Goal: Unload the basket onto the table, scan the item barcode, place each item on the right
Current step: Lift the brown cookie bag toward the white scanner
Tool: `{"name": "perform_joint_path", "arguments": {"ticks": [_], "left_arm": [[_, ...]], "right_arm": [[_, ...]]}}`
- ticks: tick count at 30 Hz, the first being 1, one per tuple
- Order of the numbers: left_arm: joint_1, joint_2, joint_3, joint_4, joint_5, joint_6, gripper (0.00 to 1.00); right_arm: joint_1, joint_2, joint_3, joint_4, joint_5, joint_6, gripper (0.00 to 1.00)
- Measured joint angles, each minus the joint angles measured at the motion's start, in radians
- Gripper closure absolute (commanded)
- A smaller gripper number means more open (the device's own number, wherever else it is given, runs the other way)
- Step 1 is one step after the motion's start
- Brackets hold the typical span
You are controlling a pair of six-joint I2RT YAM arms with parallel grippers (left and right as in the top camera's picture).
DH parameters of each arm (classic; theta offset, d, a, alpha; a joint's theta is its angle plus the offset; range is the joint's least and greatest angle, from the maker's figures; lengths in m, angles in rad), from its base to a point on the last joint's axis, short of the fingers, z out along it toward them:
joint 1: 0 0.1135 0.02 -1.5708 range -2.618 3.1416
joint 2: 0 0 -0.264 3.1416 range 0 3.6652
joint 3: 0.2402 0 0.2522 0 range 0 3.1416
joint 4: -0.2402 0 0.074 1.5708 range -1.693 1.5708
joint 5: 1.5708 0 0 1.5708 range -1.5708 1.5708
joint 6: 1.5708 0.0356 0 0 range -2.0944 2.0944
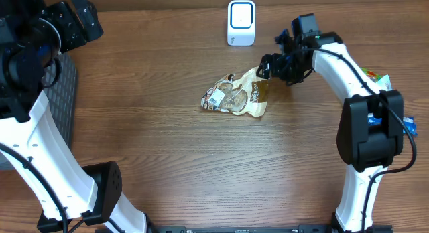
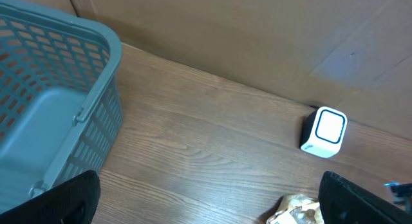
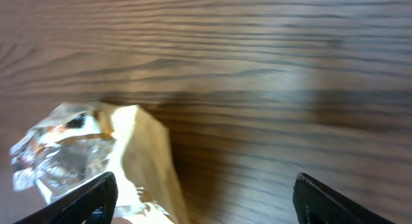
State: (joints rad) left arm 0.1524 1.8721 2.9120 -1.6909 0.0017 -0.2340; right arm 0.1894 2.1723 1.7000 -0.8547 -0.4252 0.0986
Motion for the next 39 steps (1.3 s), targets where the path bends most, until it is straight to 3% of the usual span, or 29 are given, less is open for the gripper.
{"name": "perform_joint_path", "arguments": {"ticks": [8,12,13,16,18,31,39], "left_arm": [[0.000,0.000,0.000,0.000,0.000,0.000,0.00],[0.000,0.000,0.000,0.000,0.000,0.000,0.00],[0.000,0.000,0.000,0.000,0.000,0.000,0.00],[0.000,0.000,0.000,0.000,0.000,0.000,0.00],[0.000,0.000,0.000,0.000,0.000,0.000,0.00],[0.000,0.000,0.000,0.000,0.000,0.000,0.00],[0.000,0.000,0.000,0.000,0.000,0.000,0.00]], "right_arm": [[0.090,0.000,-0.148,0.178,-0.075,-0.003,0.13],[0.134,-0.003,-0.200,0.307,-0.095,0.071,0.24],[0.144,-0.005,-0.212,0.334,-0.095,0.093,0.34],[0.169,-0.009,-0.237,0.357,-0.061,0.157,0.84],[0.180,-0.009,-0.251,0.357,-0.040,0.189,0.96],[0.167,-0.040,-0.251,0.317,-0.040,0.214,0.96],[0.150,-0.453,-0.251,0.307,0.095,0.204,0.96]]}}
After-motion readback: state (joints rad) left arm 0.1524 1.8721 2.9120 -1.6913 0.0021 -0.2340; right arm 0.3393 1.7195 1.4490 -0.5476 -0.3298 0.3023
